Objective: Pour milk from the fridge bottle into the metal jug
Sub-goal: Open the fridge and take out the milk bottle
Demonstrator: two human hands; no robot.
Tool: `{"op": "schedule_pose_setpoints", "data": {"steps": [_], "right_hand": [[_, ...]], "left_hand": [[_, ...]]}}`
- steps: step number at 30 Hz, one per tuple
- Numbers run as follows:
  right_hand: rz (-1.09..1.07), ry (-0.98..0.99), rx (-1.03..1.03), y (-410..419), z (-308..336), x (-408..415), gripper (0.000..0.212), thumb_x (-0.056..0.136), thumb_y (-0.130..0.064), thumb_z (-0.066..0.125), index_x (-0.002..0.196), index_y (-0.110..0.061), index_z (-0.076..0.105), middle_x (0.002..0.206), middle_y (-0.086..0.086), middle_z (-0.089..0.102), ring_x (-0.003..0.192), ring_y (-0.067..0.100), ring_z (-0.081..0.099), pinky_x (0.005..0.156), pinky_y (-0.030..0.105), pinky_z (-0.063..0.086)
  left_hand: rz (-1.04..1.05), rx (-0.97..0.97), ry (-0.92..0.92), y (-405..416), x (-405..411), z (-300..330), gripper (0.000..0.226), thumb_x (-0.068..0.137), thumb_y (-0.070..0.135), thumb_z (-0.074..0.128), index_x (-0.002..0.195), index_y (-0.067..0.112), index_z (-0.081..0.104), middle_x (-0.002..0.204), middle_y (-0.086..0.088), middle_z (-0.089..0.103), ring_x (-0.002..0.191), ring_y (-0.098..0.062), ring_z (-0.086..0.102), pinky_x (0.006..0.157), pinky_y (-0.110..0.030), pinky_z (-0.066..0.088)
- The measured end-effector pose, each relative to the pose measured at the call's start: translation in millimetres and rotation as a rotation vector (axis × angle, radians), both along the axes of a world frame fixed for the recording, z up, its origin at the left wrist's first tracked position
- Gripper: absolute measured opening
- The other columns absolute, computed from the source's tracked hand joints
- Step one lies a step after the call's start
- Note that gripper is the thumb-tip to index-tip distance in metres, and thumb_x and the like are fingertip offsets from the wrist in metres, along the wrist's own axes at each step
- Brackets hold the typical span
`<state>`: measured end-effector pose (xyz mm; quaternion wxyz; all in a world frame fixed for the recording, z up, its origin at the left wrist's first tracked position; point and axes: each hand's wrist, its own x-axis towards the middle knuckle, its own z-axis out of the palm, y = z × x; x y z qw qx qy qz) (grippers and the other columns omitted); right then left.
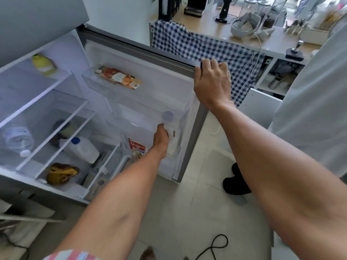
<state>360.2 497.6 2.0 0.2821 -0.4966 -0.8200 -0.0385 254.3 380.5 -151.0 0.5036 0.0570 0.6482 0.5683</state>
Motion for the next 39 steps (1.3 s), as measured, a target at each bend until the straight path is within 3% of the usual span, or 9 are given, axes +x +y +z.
{"op": "schedule_pose_setpoints", "data": {"steps": [2,5,9,13,16,20,27,35,39], "right_hand": [[-0.004,0.004,0.008,-2,0,-1,0.046,0.108,-0.042,0.029,0.124,-0.014,0.062,0.121,0.007,0.064,0.113,0.031,0.052,0.097,0.045,0.043],[-0.012,-0.007,0.008,-5,0,-1,0.046,0.108,-0.043,0.029,0.123,-0.014,0.061,0.121,0.006,0.064,0.114,0.031,0.051,0.097,0.045,0.042],[-0.008,-0.014,-0.014,-7,3,0,0.046,0.108,-0.043,0.028,0.124,-0.014,0.06,0.124,0.007,0.063,0.116,0.032,0.05,0.097,0.046,0.042],[-0.012,-0.037,-0.046,-11,6,0,0.046,0.109,-0.042,0.026,0.125,-0.013,0.059,0.127,0.008,0.061,0.12,0.033,0.049,0.098,0.048,0.042],[0.001,-0.067,-0.067,-16,8,1,0.044,0.11,-0.038,0.027,0.126,-0.012,0.058,0.128,0.01,0.06,0.119,0.035,0.048,0.096,0.048,0.041],[0.075,-0.04,-0.12,-24,13,7,0.039,0.112,-0.036,0.029,0.122,-0.012,0.059,0.13,0.01,0.061,0.123,0.035,0.048,0.101,0.048,0.037],[0.165,-0.011,-0.029,-60,14,7,0.041,0.11,-0.038,0.033,0.113,-0.013,0.066,0.119,0.01,0.07,0.116,0.032,0.06,0.103,0.049,0.039],[0.333,-0.083,0.085,-140,14,-5,0.038,0.104,-0.028,0.037,0.095,-0.007,0.068,0.093,0.015,0.076,0.09,0.036,0.07,0.083,0.043,0.051],[0.44,-0.055,0.14,-181,10,-21,0.039,0.102,-0.032,0.039,0.102,-0.005,0.068,0.093,0.013,0.077,0.092,0.035,0.071,0.079,0.042,0.053]], "left_hand": [[0.107,0.038,-0.125,-4,0,1,0.039,0.1,0.038,0.031,0.081,0.016,0.058,0.073,-0.002,0.06,0.06,-0.012,0.053,0.047,-0.015,0.041],[0.412,0.115,-0.288,-15,-1,-8,0.029,0.095,0.043,0.037,0.095,0.021,0.054,0.081,0.0,0.058,0.072,-0.014,0.054,0.066,-0.023,0.045],[0.748,0.189,-0.303,-30,0,-7,0.016,0.092,0.032,0.041,0.102,0.022,0.05,0.082,-0.004,0.05,0.059,-0.014,0.046,0.057,-0.022,0.039],[0.767,0.198,-0.252,-42,-6,-3,0.027,0.08,0.041,0.044,0.098,0.021,0.05,0.074,-0.002,0.044,0.056,-0.015,0.041,0.06,-0.027,0.037],[0.731,0.232,-0.168,-54,-10,17,0.02,0.082,0.038,0.048,0.078,0.018,0.046,0.06,0.003,0.042,0.053,-0.015,0.038,0.056,-0.03,0.034],[0.624,0.196,0.019,-78,-8,35,0.034,0.091,0.04,0.045,0.064,0.019,0.043,0.056,0.004,0.045,0.054,-0.015,0.038,0.057,-0.031,0.031],[0.522,0.125,0.343,-136,-14,63,0.037,0.094,0.042,0.043,0.063,0.022,0.04,0.058,0.0,0.045,0.058,-0.018,0.044,0.059,-0.03,0.035],[0.627,0.099,0.548,-200,-23,103,0.034,0.098,0.037,0.042,0.076,0.011,0.048,0.07,-0.008,0.053,0.067,-0.022,0.052,0.056,-0.029,0.039],[0.697,-0.003,0.63,-237,-44,111,0.042,0.098,0.042,0.038,0.08,0.01,0.057,0.081,-0.013,0.062,0.075,-0.026,0.059,0.062,-0.032,0.043]]}}
